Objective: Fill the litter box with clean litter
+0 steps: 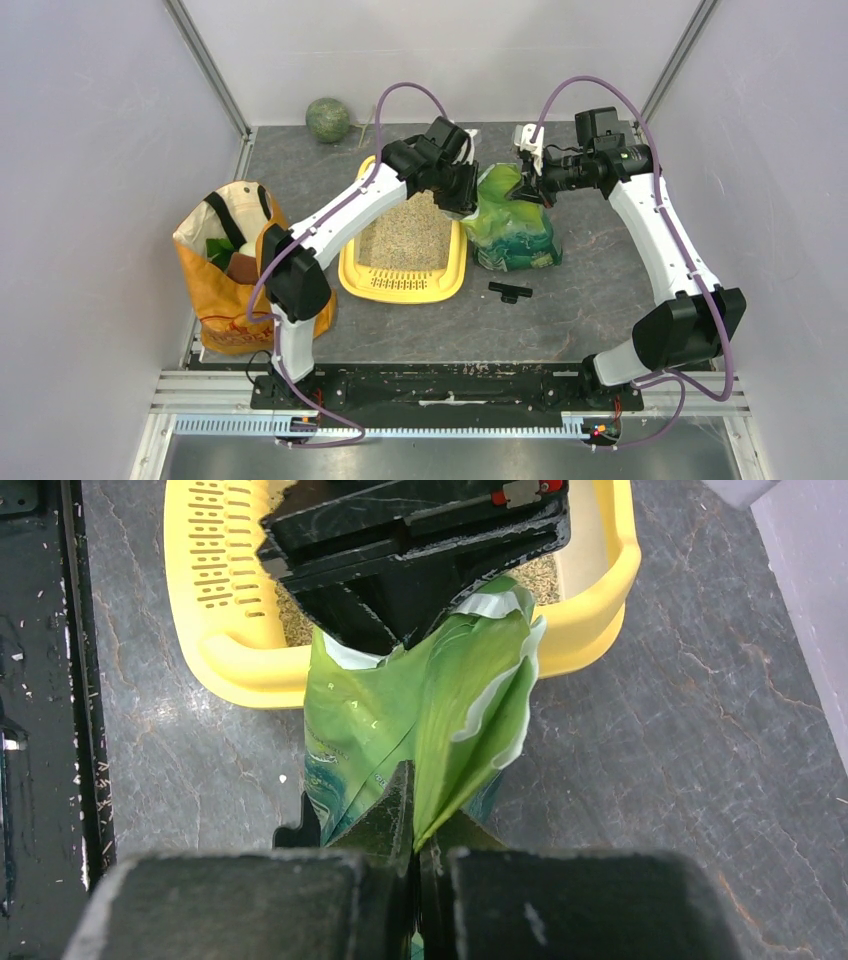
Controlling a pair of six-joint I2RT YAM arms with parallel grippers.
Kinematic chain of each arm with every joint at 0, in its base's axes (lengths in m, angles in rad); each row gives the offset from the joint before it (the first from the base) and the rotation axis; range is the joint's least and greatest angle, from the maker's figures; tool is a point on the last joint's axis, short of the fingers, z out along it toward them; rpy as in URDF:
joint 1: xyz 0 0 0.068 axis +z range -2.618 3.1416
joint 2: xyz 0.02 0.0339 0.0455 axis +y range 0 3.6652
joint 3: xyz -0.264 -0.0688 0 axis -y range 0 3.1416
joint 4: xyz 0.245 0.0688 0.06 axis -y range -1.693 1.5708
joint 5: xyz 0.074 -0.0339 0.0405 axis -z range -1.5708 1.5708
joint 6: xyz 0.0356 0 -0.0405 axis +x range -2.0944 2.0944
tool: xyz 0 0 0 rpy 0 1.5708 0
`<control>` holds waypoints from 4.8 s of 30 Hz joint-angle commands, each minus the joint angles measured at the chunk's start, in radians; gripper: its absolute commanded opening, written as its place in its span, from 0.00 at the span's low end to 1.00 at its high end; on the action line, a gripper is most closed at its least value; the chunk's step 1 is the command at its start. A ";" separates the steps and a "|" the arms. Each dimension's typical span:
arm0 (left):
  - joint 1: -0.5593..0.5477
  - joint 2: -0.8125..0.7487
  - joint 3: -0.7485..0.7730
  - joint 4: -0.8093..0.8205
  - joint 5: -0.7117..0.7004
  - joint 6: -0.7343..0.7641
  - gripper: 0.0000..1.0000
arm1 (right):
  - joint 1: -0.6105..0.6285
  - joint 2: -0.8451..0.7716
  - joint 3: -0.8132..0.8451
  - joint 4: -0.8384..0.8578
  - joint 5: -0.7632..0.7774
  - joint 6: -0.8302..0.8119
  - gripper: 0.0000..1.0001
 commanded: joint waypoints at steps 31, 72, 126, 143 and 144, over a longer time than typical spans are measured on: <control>0.164 -0.136 -0.513 0.961 0.908 -0.579 0.02 | -0.002 -0.027 0.050 0.110 -0.099 0.006 0.00; 0.311 -0.259 -0.738 1.228 0.983 -0.790 0.02 | -0.052 -0.057 0.060 0.079 -0.131 0.011 0.00; 0.929 -0.612 -0.828 0.407 1.113 -0.215 0.02 | -0.056 -0.037 0.082 0.033 -0.132 -0.035 0.00; 0.709 -0.627 -0.511 -0.080 0.425 0.187 0.02 | -0.057 -0.043 0.074 0.033 -0.125 -0.049 0.00; 0.677 -0.631 -0.499 -0.084 0.371 0.202 0.02 | -0.056 -0.044 0.073 0.033 -0.124 -0.041 0.00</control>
